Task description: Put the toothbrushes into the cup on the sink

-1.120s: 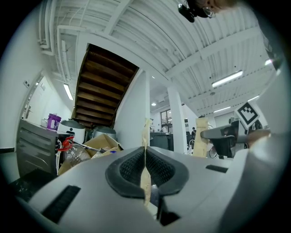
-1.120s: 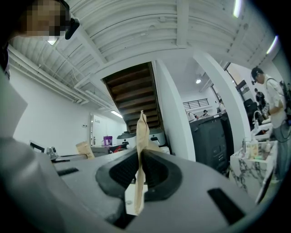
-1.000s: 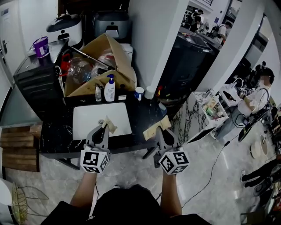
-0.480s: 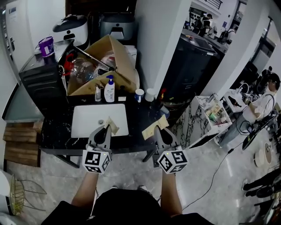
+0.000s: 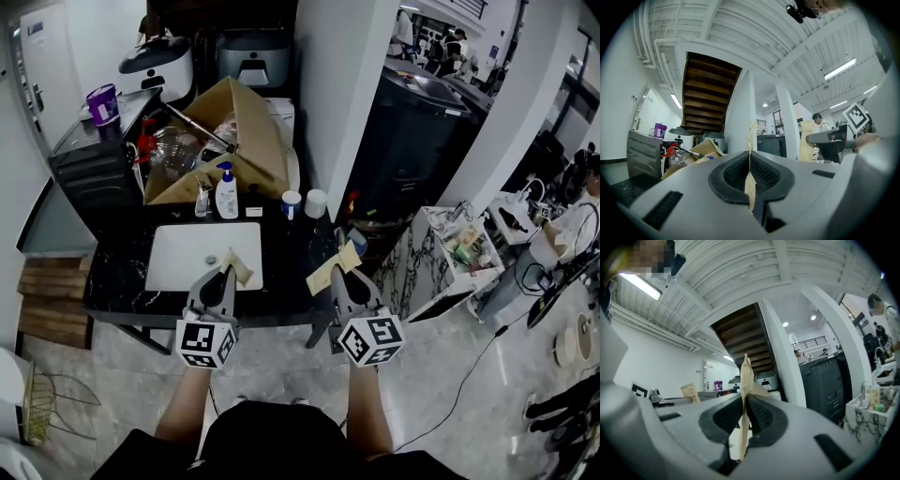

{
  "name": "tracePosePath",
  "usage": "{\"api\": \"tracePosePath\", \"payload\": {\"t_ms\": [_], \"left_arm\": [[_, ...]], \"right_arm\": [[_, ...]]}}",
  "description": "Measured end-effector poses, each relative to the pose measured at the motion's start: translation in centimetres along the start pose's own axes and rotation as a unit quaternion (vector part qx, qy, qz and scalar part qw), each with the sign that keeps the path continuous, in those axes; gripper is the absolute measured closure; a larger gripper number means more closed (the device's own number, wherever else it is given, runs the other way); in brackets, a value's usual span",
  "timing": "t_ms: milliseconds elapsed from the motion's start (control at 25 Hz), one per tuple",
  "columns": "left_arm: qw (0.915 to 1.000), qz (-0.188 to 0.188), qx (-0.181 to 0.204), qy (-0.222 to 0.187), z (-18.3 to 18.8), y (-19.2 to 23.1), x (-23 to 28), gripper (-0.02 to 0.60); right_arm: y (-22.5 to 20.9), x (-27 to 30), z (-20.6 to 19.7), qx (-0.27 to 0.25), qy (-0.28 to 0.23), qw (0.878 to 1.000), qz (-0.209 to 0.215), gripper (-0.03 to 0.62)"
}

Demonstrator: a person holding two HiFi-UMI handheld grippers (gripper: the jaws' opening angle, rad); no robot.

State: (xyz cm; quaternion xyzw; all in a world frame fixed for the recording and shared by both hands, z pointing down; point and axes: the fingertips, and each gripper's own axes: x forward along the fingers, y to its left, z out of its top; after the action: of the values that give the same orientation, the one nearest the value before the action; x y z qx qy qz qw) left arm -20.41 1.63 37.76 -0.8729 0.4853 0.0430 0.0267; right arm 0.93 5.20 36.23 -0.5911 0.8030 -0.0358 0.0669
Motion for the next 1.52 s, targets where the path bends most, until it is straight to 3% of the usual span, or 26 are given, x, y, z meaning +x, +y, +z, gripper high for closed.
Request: {"api": "tracePosePath", "payload": {"t_ms": [1080, 1520], "left_arm": [[0.9982, 0.049, 0.032, 0.015, -0.6, -10.1, 3.6, 0.577], [0.9979, 0.051, 0.034, 0.018, -0.7, -13.5, 4.3, 0.577]], "right_arm": [[-10.3, -3.3, -0.2, 0.021, 0.005, 0.999, 0.050, 0.568], [-12.9, -5.2, -0.2, 0.011, 0.010, 0.999, 0.051, 0.568]]}}
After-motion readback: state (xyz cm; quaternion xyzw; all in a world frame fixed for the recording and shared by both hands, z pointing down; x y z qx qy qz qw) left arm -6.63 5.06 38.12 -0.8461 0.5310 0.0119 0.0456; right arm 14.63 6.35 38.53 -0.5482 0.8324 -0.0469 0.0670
